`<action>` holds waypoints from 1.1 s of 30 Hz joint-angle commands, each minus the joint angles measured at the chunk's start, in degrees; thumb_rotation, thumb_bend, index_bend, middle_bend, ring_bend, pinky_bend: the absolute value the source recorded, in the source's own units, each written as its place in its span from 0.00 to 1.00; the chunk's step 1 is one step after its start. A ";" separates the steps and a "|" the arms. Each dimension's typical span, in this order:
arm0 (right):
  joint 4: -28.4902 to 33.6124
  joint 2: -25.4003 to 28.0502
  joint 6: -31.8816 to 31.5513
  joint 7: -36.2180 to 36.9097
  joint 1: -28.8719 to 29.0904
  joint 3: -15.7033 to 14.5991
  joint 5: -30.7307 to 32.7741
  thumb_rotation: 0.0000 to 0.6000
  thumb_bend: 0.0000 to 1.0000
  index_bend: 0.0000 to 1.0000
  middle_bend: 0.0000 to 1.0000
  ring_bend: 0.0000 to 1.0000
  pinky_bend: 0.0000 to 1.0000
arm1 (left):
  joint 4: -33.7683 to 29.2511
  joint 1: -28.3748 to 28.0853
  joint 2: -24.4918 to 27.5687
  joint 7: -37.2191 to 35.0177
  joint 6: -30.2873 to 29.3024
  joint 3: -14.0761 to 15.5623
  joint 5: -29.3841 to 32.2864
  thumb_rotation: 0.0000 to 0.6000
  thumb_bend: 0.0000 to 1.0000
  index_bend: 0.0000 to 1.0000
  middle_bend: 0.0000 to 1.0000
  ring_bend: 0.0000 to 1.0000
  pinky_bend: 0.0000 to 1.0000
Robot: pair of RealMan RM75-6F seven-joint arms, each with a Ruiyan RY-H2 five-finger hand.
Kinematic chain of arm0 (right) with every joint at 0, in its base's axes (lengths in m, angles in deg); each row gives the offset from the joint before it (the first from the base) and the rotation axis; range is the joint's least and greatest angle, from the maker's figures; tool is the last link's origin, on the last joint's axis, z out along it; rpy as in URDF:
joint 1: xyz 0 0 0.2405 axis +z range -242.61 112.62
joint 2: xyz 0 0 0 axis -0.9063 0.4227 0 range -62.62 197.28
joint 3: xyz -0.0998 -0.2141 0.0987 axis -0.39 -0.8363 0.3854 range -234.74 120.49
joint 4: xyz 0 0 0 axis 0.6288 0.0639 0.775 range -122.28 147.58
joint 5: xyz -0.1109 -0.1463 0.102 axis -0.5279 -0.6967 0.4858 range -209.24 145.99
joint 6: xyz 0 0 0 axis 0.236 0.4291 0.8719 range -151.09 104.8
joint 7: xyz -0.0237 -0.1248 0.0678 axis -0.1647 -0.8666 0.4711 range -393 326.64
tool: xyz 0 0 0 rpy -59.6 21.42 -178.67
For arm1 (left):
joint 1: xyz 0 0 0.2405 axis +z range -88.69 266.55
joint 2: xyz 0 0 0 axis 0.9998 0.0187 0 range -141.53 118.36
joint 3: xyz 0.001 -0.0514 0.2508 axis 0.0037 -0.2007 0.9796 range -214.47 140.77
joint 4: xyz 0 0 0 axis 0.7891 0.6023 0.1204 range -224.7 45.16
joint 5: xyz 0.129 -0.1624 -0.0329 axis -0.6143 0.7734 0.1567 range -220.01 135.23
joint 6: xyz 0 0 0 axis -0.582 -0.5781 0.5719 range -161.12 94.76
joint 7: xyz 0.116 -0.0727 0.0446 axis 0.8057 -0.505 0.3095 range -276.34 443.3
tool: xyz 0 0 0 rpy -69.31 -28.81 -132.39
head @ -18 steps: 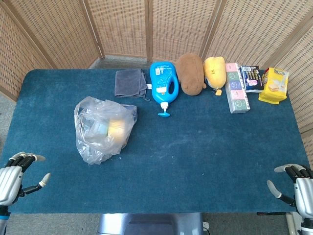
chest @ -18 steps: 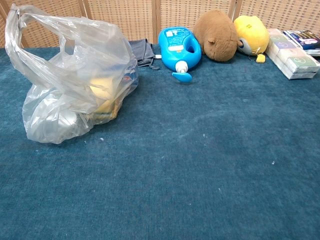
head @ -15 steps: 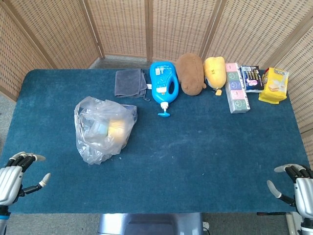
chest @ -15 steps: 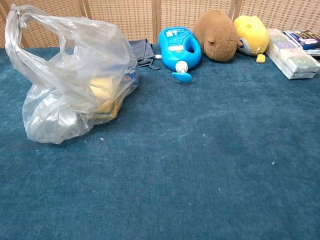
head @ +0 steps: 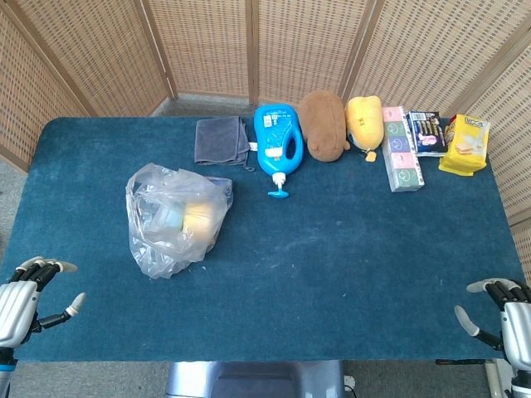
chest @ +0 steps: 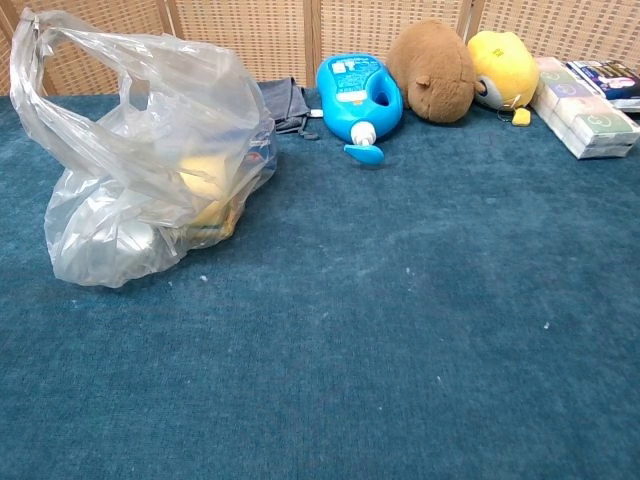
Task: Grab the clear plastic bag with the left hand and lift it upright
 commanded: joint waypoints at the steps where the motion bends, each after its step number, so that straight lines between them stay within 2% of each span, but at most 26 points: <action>1: -0.17 -0.13 0.17 0.02 0.10 -0.06 -0.12 0.10 0.32 0.42 0.42 0.32 0.22 | -0.25 -0.34 0.26 -1.86 0.57 -0.02 -0.06 0.23 0.28 0.32 0.33 0.22 0.13; 7: -0.44 0.04 0.19 0.31 0.09 0.07 0.15 0.10 0.32 0.42 0.42 0.32 0.22 | -1.38 -2.39 2.26 -14.68 4.46 -0.49 1.13 0.23 0.28 0.32 0.33 0.22 0.13; 12: -0.56 0.14 -0.01 0.51 -0.10 0.04 0.25 0.11 0.32 0.42 0.42 0.32 0.22 | -1.06 -5.55 5.94 -33.73 10.16 -1.37 2.02 0.23 0.28 0.32 0.33 0.22 0.13; 21: 0.39 0.51 0.34 -0.89 0.19 0.24 0.31 0.11 0.32 0.42 0.42 0.32 0.22 | 6.03 -11.38 8.86 -69.81 20.09 -3.62 2.45 0.23 0.28 0.32 0.33 0.22 0.15; 28: 1.62 0.42 1.14 -2.96 0.64 0.48 0.83 0.11 0.32 0.42 0.42 0.32 0.22 | 13.69 -14.75 7.99 -86.39 24.81 -3.75 0.60 0.22 0.28 0.32 0.33 0.22 0.15; 33: 2.26 0.29 1.75 -4.11 1.03 0.70 1.23 0.10 0.32 0.42 0.42 0.32 0.22 | 18.10 -16.88 7.21 -97.68 26.19 -3.52 -2.14 0.23 0.28 0.26 0.31 0.22 0.15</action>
